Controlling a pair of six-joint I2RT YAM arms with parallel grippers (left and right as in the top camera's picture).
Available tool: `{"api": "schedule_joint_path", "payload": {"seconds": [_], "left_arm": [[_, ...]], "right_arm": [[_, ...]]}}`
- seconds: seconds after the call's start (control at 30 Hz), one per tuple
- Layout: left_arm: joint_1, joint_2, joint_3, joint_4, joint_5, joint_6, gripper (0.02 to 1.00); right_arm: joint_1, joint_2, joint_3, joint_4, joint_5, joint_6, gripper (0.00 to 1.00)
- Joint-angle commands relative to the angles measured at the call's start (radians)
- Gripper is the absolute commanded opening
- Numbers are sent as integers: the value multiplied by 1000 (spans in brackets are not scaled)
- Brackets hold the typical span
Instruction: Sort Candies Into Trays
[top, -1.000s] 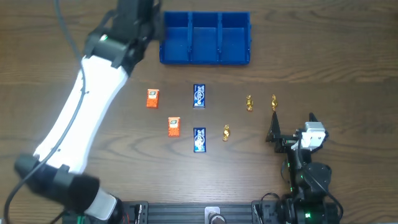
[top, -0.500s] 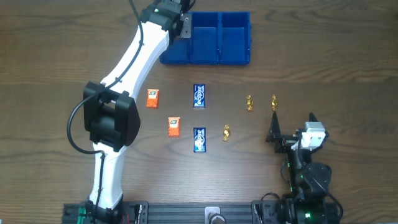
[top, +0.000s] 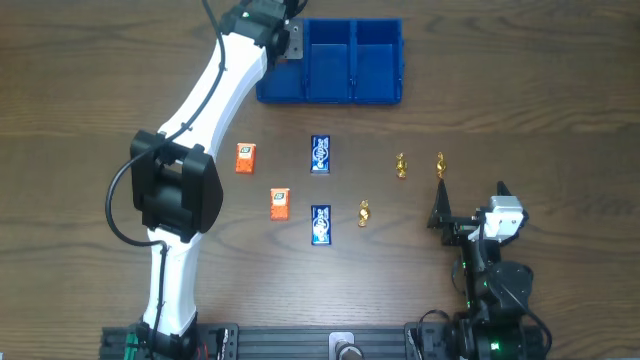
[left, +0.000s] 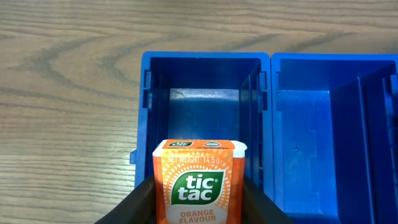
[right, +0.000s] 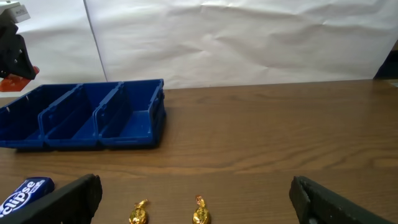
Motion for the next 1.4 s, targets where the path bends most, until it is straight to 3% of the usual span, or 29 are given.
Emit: {"api": "schedule_joint_path", "payload": {"seconds": [0.03,0.2,0.33,0.6,0.7,0.8,0.9,1.4], "left_arm": [[28,29,26,1,25,-18,671],[14,-42,26,-8,5,-6,728],[-52,-238,-80,16,-80,26,750],[-118,-730,-769,203,-115,-34,869],[-117,-840,-1043,283,-107,-60,869],[-109,-848,-1195,360,-91,-83,862],[-68,-822,-1290,442,-13,-85,866],[22,-614,-1307,557,66,-16,853]], "right_arm": [[-3,-5,-3,-3,-5,-13,998],[-3,-5,-3,-3,-5,-13,998],[-3,-5,-3,-3,-5,-13,998],[-3,-5,-3,-3,-5,-13,998],[-3,-5,-3,-3,-5,-13,998],[-3,-5,-3,-3,-5,-13,998],[-3,-5,-3,-3,-5,-13,998],[-3,-5,-3,-3,-5,-13,998]]}}
